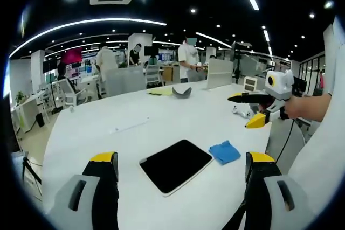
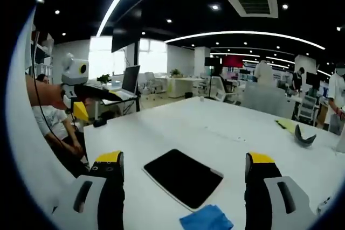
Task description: Wipe the mirror surface with the cleaning cloth until all visible marks leave the cleaned area.
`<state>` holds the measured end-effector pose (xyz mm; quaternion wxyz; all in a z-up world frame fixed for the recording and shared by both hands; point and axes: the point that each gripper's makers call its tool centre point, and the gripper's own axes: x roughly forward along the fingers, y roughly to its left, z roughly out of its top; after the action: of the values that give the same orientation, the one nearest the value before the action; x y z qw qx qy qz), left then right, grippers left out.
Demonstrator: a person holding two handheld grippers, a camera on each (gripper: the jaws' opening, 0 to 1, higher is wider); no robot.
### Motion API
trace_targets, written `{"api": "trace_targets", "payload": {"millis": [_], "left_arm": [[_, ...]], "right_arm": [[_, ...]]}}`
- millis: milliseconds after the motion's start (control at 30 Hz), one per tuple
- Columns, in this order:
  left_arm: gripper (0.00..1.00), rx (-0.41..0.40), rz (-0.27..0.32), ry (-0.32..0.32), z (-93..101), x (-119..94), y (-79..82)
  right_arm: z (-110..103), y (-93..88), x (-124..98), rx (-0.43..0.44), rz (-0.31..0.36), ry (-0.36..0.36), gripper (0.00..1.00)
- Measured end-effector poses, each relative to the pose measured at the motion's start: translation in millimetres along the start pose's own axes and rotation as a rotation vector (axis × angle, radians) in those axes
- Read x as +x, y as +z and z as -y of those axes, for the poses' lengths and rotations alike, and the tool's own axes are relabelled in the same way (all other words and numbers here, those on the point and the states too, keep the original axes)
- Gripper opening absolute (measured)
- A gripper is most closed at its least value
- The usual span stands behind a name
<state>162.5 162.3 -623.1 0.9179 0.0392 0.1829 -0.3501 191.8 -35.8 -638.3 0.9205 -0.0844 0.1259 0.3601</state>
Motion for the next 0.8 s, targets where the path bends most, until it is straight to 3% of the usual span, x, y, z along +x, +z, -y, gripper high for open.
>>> {"api": "trace_targets", "payload": {"millis": [400, 800], "left_arm": [[0.99, 0.015, -0.005, -0.004, 1.1, 3, 2.6], [0.99, -0.001, 0.016, 0.009, 2.3, -4, 5.5]], "right_arm": [[-2, 9.3, 2, -0.016, 0.016, 0.016, 0.94], [-17, 1.0, -1, -0.012, -0.013, 0.074, 0.98]]}}
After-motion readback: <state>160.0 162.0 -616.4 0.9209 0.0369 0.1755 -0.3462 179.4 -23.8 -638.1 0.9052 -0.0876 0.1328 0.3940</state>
